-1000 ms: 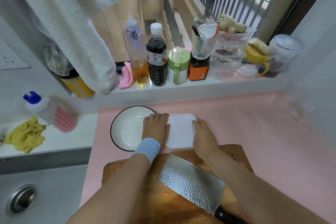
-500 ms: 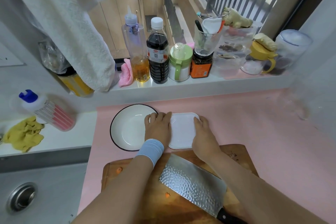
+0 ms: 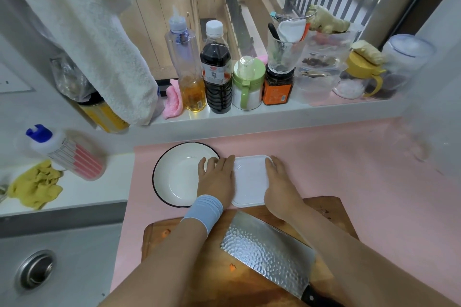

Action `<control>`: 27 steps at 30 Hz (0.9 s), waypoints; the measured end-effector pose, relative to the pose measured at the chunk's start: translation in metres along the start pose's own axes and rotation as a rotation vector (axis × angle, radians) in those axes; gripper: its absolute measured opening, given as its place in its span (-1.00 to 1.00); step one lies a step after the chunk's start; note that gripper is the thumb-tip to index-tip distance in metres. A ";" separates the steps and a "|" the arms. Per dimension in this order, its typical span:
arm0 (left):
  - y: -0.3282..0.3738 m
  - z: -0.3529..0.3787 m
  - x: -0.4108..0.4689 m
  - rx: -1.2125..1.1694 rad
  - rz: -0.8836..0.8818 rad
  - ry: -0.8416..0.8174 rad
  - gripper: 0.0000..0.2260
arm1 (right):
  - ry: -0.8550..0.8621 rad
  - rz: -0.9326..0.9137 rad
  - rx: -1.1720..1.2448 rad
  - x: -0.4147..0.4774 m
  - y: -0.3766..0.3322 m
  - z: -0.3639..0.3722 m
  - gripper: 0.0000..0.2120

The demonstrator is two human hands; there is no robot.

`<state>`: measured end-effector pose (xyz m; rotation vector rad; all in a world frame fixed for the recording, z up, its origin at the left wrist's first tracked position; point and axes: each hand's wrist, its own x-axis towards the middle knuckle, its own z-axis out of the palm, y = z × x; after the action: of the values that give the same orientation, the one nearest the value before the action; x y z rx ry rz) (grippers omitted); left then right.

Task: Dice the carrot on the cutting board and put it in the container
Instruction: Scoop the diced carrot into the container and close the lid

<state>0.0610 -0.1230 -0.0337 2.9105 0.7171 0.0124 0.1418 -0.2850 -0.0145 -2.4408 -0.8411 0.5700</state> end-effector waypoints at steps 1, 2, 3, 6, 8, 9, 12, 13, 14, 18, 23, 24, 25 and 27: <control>0.001 -0.001 0.001 0.003 -0.004 -0.004 -0.56 | -0.006 -0.003 -0.015 0.000 0.000 0.001 -0.22; 0.003 -0.002 0.002 0.012 -0.001 -0.007 -0.54 | -0.016 -0.004 -0.038 0.001 0.001 0.002 -0.22; 0.004 -0.002 0.002 0.028 0.007 -0.009 -0.52 | -0.029 -0.001 -0.061 0.001 0.001 0.003 -0.21; 0.005 -0.005 0.005 0.062 0.035 -0.008 -0.50 | -0.057 -0.014 -0.180 0.002 0.003 0.002 -0.23; 0.007 -0.004 0.007 0.067 0.099 0.007 -0.50 | -0.065 -0.050 -0.240 0.005 0.005 -0.002 -0.23; 0.010 -0.002 0.007 0.044 0.152 0.020 -0.49 | -0.080 -0.057 -0.237 0.007 0.005 -0.005 -0.22; 0.022 0.009 0.001 -0.074 0.240 -0.016 -0.41 | -0.131 -0.088 -0.236 0.013 0.009 -0.007 -0.18; 0.024 0.013 0.000 -0.085 0.239 -0.023 -0.39 | -0.141 -0.086 -0.233 0.015 0.010 -0.006 -0.17; 0.025 0.015 -0.001 -0.084 0.230 -0.021 -0.38 | -0.151 -0.074 -0.219 0.015 0.012 -0.006 -0.17; 0.025 0.018 0.003 -0.100 0.223 -0.019 -0.39 | -0.164 -0.035 -0.173 0.019 0.014 -0.007 -0.17; 0.036 0.015 0.003 -0.161 0.196 0.028 -0.42 | -0.034 -0.083 -0.305 0.021 0.014 -0.005 -0.17; 0.040 0.015 0.004 -0.203 0.197 0.039 -0.42 | -0.030 -0.086 -0.335 0.021 0.017 -0.005 -0.14; 0.045 0.015 0.005 -0.258 0.194 0.050 -0.41 | -0.030 -0.087 -0.352 0.021 0.021 -0.005 -0.11; 0.051 0.015 0.010 -0.356 0.175 0.059 -0.40 | -0.028 -0.092 -0.359 0.020 0.030 -0.008 -0.11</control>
<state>0.0945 -0.1648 -0.0413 2.6268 0.4152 0.2224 0.1738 -0.2948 -0.0293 -2.6987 -1.1462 0.4512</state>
